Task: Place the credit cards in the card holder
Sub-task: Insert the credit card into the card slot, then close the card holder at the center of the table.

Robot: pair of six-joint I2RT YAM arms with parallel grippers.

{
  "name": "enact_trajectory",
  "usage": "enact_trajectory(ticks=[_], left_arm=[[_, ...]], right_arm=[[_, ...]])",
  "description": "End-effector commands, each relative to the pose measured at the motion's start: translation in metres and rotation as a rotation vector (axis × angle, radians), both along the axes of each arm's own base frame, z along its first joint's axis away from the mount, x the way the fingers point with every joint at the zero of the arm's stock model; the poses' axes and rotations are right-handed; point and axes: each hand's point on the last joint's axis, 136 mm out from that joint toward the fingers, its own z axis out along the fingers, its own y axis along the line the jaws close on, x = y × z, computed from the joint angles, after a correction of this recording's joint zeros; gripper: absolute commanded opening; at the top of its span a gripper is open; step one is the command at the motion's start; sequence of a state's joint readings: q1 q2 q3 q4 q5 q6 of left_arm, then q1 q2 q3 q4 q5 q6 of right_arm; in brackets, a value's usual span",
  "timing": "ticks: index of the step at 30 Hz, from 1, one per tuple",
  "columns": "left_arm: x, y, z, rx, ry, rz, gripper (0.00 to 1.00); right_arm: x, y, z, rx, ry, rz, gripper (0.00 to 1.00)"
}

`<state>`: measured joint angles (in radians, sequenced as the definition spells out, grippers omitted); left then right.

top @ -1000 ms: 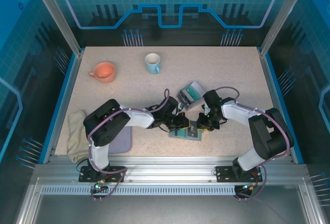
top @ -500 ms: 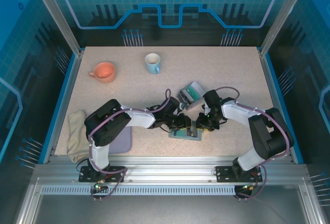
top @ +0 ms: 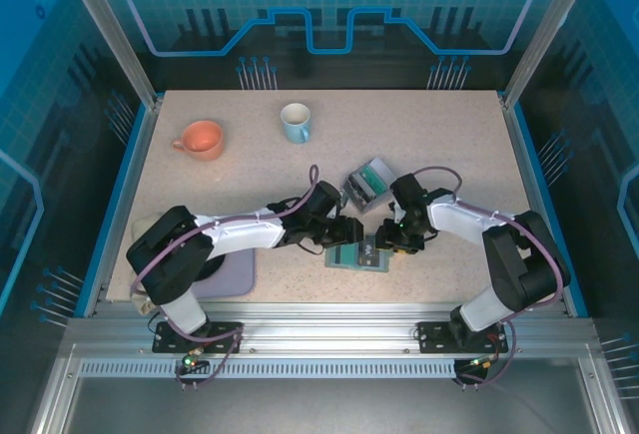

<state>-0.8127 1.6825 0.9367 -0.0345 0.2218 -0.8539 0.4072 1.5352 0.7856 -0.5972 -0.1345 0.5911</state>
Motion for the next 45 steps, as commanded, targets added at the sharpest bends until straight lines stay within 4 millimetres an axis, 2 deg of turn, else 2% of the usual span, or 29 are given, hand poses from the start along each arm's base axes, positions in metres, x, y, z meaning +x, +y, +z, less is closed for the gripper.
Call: enact_trajectory(ticks=[1, 5, 7, 12, 14, 20, 24, 30, 34, 45], left_arm=[[-0.004, 0.040, -0.017, 0.141, 0.022, 0.068, 0.51], [0.001, 0.062, -0.023, 0.169, 0.057, 0.127, 0.59], [0.003, 0.064, -0.026, 0.168, 0.079, 0.124, 0.60], [0.005, 0.062, -0.038, 0.164, 0.145, 0.114, 0.61], [0.005, 0.061, -0.042, 0.162, 0.158, 0.116, 0.61], [0.004, 0.056, -0.047, 0.158, 0.178, 0.094, 0.59], [0.004, 0.049, -0.048, 0.132, 0.182, 0.073, 0.55], [0.006, 0.039, -0.047, 0.088, 0.194, 0.055, 0.48], [0.008, 0.032, -0.039, 0.038, 0.183, 0.052, 0.41], [0.013, 0.023, -0.012, -0.062, 0.129, 0.058, 0.16]], right_arm=[[-0.013, -0.029, 0.003, -0.162, 0.015, -0.002, 0.50], [-0.015, -0.043, 0.012, -0.229, -0.002, -0.017, 0.51], [-0.015, -0.045, 0.013, -0.243, -0.002, -0.016, 0.51], [-0.011, -0.035, 0.016, -0.219, -0.010, 0.004, 0.48], [-0.010, -0.034, 0.017, -0.224, -0.012, 0.003, 0.45], [-0.010, -0.029, 0.010, -0.198, -0.006, 0.006, 0.25], [-0.009, -0.022, 0.006, -0.163, -0.004, 0.016, 0.17], [-0.007, -0.017, 0.003, -0.144, -0.006, 0.024, 0.13], [-0.006, -0.014, 0.001, -0.122, -0.010, 0.031, 0.07], [-0.008, -0.014, -0.002, -0.120, 0.000, 0.025, 0.06]])
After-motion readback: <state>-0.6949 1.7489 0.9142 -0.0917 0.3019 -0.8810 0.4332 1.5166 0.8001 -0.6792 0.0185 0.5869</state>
